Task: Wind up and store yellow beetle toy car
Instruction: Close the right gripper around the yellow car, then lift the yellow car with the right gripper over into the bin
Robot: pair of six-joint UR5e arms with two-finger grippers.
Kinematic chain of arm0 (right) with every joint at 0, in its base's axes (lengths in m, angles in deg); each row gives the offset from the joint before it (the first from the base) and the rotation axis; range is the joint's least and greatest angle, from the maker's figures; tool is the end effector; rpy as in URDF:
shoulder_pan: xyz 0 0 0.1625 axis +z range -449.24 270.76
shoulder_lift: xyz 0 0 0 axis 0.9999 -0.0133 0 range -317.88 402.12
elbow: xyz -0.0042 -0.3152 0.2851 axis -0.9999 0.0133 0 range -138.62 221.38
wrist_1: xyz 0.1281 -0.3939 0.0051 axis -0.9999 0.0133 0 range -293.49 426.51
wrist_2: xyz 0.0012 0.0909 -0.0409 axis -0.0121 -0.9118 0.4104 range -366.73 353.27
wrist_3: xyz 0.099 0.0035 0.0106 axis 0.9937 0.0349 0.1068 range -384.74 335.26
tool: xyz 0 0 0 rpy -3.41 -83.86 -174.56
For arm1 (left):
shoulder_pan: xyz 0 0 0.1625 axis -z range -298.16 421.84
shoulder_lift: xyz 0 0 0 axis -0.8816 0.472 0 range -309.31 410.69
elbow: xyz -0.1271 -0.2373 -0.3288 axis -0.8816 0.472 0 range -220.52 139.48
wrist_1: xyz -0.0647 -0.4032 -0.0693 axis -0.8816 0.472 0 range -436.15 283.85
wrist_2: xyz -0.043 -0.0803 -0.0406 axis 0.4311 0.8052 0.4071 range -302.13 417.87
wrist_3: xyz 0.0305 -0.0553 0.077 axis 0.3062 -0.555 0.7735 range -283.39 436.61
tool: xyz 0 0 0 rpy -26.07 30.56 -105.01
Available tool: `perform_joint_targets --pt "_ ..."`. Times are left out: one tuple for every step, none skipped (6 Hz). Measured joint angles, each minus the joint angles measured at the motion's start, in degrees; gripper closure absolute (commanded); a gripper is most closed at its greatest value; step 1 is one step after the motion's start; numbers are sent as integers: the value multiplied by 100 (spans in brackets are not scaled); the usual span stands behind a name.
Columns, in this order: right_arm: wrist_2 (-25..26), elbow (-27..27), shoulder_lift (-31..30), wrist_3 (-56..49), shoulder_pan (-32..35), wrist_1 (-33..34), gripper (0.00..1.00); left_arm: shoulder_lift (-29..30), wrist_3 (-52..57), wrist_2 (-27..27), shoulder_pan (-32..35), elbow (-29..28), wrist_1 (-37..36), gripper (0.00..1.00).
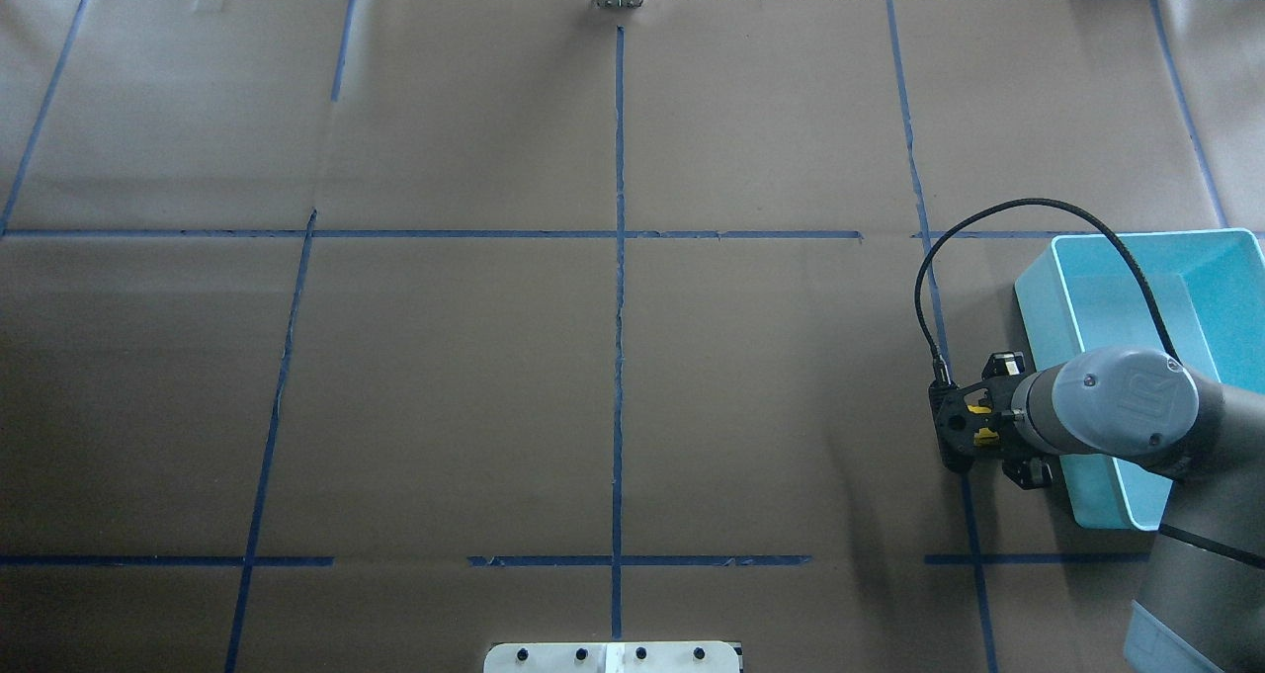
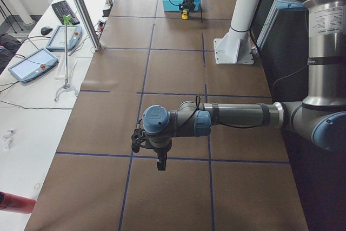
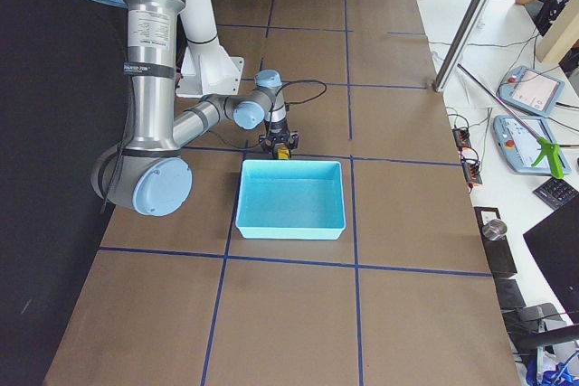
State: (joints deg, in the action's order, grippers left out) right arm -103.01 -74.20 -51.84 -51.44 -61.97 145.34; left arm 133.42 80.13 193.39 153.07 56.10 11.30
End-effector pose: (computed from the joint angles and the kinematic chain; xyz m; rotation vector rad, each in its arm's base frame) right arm -0.3641 -0.3253 0.4713 0.5674 -0.3092 -1.5439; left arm -0.0715 -0.4326 0.6637 -0.0200 0.7958 0.0154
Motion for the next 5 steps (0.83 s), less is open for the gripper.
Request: perform_joint_targets --pt "56 -10 -2 1 8 1 99 -2 0 0 0 -2 0 0" --pt "66 -59 5 7 111 7 100 0 0 0 0 -2 0 0" --pt "-42 -213 2 15 374 36 100 4 0 0 0 -2 -3 0" --pt "-297 -501 -3 30 673 186 100 6 0 0 -2 0 -6 0" --pt "-593 -830 -1 44 933 451 100 6 0 0 -6 1 -8 0"
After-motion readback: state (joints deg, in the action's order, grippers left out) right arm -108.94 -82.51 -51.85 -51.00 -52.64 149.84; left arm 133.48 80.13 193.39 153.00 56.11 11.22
